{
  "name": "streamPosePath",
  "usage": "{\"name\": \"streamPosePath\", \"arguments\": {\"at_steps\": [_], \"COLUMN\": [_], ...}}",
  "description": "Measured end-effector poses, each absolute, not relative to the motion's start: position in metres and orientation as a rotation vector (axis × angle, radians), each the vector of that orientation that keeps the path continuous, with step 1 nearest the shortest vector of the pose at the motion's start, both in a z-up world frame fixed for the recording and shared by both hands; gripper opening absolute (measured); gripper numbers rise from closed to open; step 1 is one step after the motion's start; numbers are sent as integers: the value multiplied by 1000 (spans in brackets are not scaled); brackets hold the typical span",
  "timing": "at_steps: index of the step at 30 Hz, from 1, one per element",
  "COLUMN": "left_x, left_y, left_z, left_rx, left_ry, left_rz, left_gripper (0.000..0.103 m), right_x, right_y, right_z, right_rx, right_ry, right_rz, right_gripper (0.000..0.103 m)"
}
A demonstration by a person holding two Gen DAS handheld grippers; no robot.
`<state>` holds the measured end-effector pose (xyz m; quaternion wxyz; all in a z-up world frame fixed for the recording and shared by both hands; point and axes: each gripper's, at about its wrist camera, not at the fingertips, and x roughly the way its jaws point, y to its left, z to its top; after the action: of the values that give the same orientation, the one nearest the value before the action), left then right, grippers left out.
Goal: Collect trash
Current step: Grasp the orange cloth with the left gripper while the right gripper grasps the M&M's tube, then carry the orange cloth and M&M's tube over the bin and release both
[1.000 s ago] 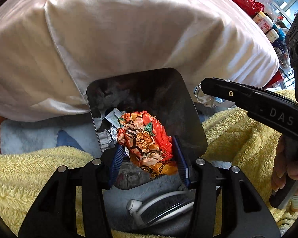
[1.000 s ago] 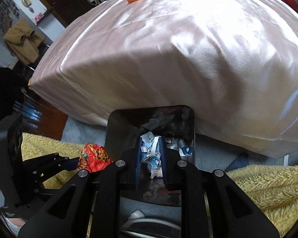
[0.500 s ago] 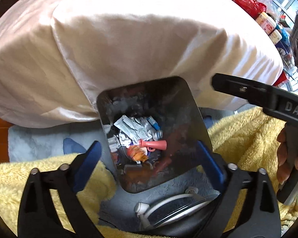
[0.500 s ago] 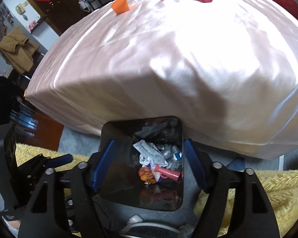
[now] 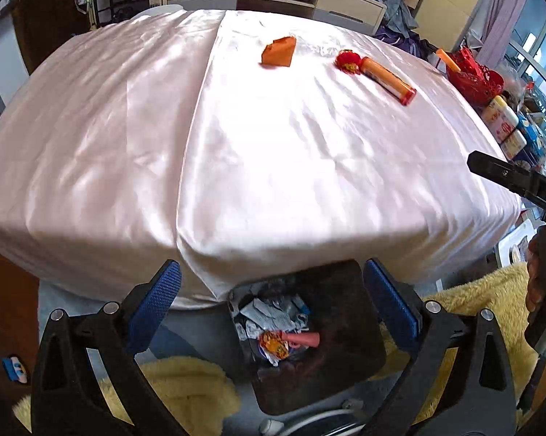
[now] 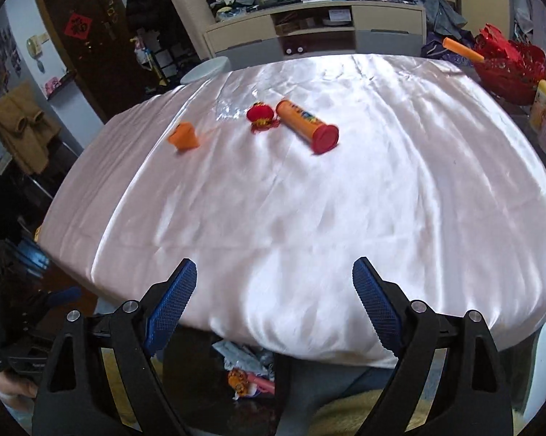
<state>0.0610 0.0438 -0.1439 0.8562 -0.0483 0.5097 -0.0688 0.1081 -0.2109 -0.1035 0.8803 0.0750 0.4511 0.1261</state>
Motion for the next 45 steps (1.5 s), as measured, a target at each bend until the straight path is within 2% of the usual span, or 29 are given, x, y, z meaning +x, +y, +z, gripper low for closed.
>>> {"name": "streamPosePath", "arguments": {"at_steps": [13,21,27,28,30,32,33,38,40,45], "left_x": [195,255,290,293,299,303,303,288,277,237], "left_y": [37,26,21,20,17,15,14,6,4,-4], "left_z": [-117,-124,-136,-138,-142,-146,-148,-144,-139,-120], "left_rx": [-62,-33,-47,-49,-50,-67,-77,-53,-36,2], "left_ry": [998,990,1010,1013,1022,1037,1045,1037,1031,1002], "left_rz": [-148,-162,-187,-195,-209,-235,-248,-273,-275,-296], "left_gripper": [92,86,70,66,57,37,36,36,36,36], "right_x": [217,256,271,273,276,276,276,266,255,221], "right_y": [-223,-208,-199,-199,-199,-199,-199,-204,-204,-207], "right_z": [-105,-118,-128,-130,-137,-141,-141,-136,-129,-101], "right_rx": [107,75,46,45,44,42,33,63,51,54], "right_ry": [933,958,973,976,992,983,982,1003,993,937], "right_rz": [218,244,248,249,251,258,259,293,299,301], "right_gripper": [87,71,64,59,56,50,45,37,29,29]}}
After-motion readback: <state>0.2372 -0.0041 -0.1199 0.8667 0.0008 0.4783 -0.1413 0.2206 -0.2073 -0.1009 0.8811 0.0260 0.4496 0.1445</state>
